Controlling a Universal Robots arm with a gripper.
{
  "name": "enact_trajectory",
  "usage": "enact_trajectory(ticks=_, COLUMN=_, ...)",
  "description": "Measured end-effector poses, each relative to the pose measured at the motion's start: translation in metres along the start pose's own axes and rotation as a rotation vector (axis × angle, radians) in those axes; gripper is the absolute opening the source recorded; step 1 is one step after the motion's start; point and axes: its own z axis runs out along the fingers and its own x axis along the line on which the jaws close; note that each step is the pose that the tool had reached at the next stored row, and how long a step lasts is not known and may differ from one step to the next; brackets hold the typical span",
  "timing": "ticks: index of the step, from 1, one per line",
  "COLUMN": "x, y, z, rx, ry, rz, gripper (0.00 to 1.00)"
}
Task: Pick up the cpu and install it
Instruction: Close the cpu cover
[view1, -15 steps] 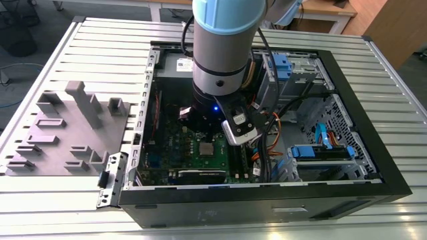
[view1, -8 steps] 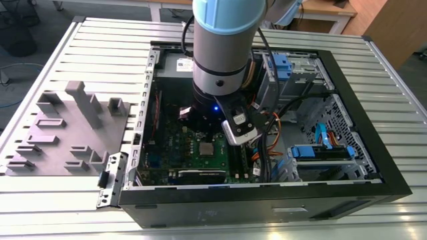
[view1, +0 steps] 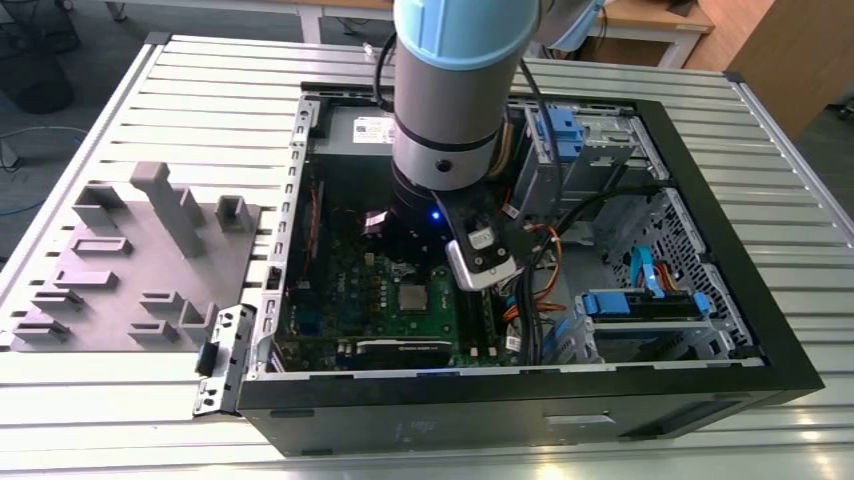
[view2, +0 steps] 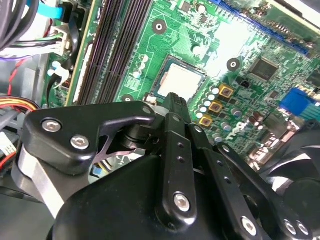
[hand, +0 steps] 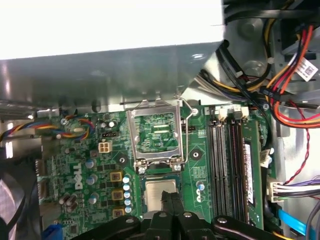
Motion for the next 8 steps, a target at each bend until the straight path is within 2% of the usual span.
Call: enact_trajectory(ticks=8, x=-0.009, y=0.0051, z=0.0012, rx=-0.0002, ry=-0.0005, rz=0.038, gripper=0.11)
